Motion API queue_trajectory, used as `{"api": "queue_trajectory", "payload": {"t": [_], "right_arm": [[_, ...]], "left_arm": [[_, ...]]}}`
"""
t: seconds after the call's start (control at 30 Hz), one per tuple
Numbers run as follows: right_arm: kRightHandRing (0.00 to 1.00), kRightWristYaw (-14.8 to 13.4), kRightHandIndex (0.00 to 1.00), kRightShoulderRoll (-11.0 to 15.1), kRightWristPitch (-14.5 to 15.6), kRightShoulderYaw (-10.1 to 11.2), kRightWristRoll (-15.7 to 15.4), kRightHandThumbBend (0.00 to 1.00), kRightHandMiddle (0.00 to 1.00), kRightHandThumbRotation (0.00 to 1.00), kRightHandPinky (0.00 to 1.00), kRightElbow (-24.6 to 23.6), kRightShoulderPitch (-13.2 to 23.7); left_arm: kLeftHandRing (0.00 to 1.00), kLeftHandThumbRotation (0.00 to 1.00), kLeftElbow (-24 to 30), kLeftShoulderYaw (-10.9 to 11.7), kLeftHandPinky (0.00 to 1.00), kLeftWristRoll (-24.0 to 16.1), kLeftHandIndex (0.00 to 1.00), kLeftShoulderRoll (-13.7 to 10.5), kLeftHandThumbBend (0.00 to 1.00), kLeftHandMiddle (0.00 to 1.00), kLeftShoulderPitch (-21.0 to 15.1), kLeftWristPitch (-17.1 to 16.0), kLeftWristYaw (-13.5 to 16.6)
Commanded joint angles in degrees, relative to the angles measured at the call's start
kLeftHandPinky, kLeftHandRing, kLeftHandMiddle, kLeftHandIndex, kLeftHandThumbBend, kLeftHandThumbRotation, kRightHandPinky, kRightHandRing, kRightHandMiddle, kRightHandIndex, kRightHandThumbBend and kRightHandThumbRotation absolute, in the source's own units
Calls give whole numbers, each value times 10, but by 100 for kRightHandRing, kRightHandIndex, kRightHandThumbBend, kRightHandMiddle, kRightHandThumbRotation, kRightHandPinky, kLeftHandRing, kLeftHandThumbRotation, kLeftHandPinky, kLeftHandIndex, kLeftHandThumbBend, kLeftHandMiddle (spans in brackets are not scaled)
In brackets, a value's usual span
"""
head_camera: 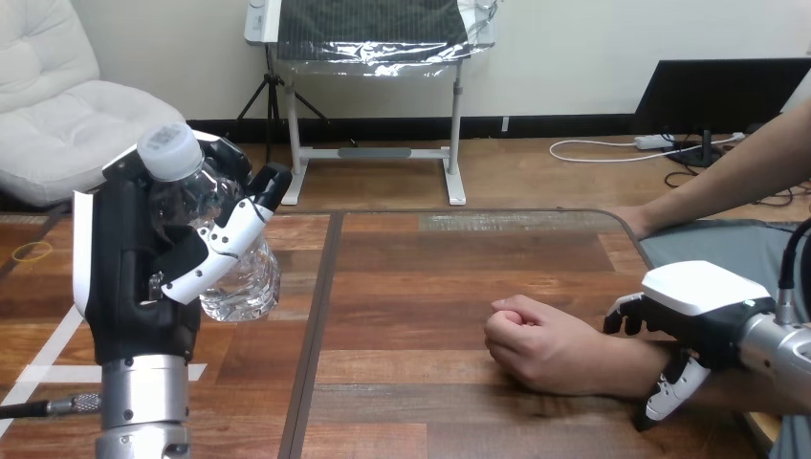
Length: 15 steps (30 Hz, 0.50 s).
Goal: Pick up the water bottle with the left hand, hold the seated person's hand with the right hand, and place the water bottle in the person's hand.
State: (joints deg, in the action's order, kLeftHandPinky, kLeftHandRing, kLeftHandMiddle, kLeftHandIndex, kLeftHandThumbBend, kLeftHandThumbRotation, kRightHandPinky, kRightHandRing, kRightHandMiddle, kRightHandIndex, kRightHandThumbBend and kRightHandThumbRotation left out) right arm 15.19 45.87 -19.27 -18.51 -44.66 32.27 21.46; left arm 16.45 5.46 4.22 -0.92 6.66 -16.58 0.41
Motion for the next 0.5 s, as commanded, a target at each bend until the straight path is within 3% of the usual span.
{"api": "queue_trajectory", "payload": {"t": [0.0, 0.27, 0.47], "right_arm": [[71, -5, 75, -34, 5, -32, -10, 96, 73, 26, 55, 36, 7], [67, -4, 73, -40, 8, -46, -13, 92, 71, 27, 50, 56, 19], [59, -1, 68, -45, -1, -54, -7, 88, 66, 26, 44, 74, 28]], "left_arm": [[27, 0, 19, 3, 20, 6, 36, -1, 51, 33, -22, -13, -2], [27, 0, 17, 6, 20, 6, 36, -4, 50, 33, -23, -17, -4], [27, 0, 18, 8, 20, 6, 36, -4, 50, 34, -22, -19, -5]]}}
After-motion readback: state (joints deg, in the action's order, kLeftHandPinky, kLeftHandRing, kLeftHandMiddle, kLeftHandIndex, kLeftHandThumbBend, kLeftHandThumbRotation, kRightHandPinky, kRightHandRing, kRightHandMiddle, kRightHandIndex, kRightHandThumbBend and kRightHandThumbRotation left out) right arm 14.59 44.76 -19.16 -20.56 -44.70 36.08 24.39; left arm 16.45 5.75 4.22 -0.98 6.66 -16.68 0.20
